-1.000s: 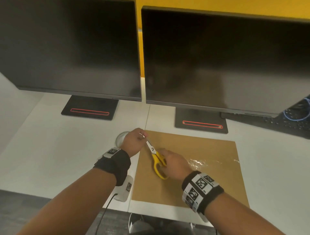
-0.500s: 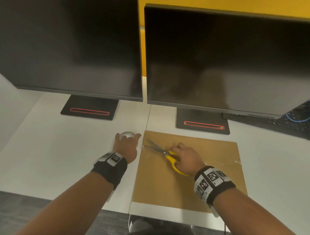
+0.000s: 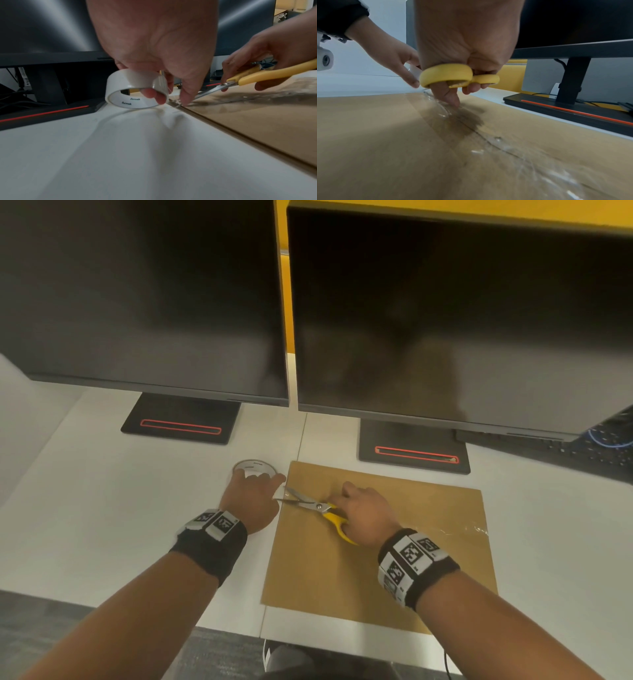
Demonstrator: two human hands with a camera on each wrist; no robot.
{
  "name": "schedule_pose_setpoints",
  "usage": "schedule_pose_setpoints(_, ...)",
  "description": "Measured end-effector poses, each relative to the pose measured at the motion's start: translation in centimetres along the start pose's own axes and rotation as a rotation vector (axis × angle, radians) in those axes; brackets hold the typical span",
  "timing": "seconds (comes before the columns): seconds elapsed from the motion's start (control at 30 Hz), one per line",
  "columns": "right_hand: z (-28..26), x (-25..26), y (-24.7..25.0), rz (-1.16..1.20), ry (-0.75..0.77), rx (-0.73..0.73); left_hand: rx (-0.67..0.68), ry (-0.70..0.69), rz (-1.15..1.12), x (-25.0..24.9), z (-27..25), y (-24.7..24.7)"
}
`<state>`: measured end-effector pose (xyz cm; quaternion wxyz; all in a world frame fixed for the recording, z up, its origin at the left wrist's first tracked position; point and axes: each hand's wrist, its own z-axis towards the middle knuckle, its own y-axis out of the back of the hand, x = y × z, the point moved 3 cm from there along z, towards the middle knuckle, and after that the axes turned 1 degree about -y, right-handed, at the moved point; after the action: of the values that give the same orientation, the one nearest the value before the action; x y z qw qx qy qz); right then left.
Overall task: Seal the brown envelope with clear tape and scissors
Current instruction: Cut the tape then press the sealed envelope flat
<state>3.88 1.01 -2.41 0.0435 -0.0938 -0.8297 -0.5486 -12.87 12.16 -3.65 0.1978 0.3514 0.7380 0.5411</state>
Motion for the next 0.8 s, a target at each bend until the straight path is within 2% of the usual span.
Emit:
schedule_pose_setpoints(0.4,0.58,0.86,0.80,-0.110,0.036,-0.001,-0.002,0.001,0.022,-0.39,0.23,-0.11)
schedule_pose_setpoints(0.8,0.88,0.86,0.22,-0.072,0.018,0.033,0.023,-0.010,0.039,-0.52,0.49,0.04)
